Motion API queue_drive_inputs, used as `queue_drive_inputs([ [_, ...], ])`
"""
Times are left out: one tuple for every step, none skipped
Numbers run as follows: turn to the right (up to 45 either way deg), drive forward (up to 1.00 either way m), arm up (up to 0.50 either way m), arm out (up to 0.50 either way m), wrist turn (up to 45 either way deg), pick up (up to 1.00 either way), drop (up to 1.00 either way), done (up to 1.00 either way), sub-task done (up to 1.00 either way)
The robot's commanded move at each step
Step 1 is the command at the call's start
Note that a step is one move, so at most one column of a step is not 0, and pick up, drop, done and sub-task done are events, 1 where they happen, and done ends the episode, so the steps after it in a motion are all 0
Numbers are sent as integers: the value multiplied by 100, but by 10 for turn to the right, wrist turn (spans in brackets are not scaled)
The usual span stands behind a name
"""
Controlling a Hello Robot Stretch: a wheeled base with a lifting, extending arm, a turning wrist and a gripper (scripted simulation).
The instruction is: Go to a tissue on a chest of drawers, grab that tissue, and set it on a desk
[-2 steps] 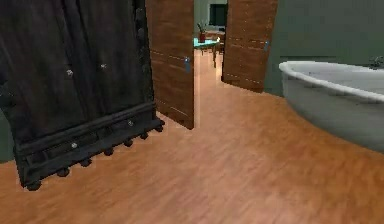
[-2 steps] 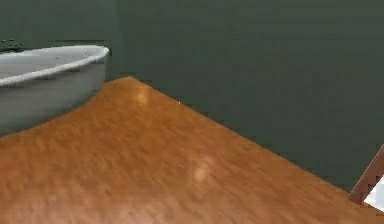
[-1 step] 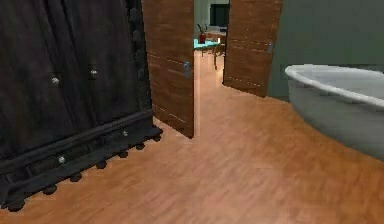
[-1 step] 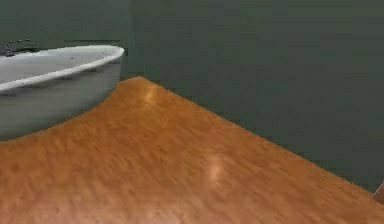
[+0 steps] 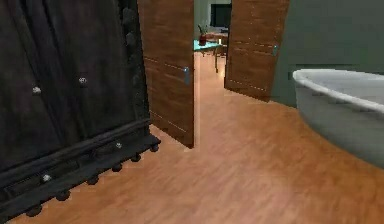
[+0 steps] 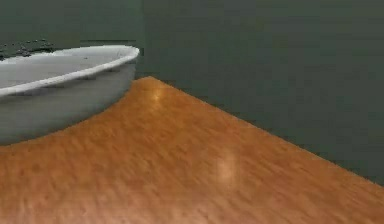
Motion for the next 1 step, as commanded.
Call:
queue_drive_inputs([
  [150, 0, 0, 0, 0, 0, 0, 0, 0],
])
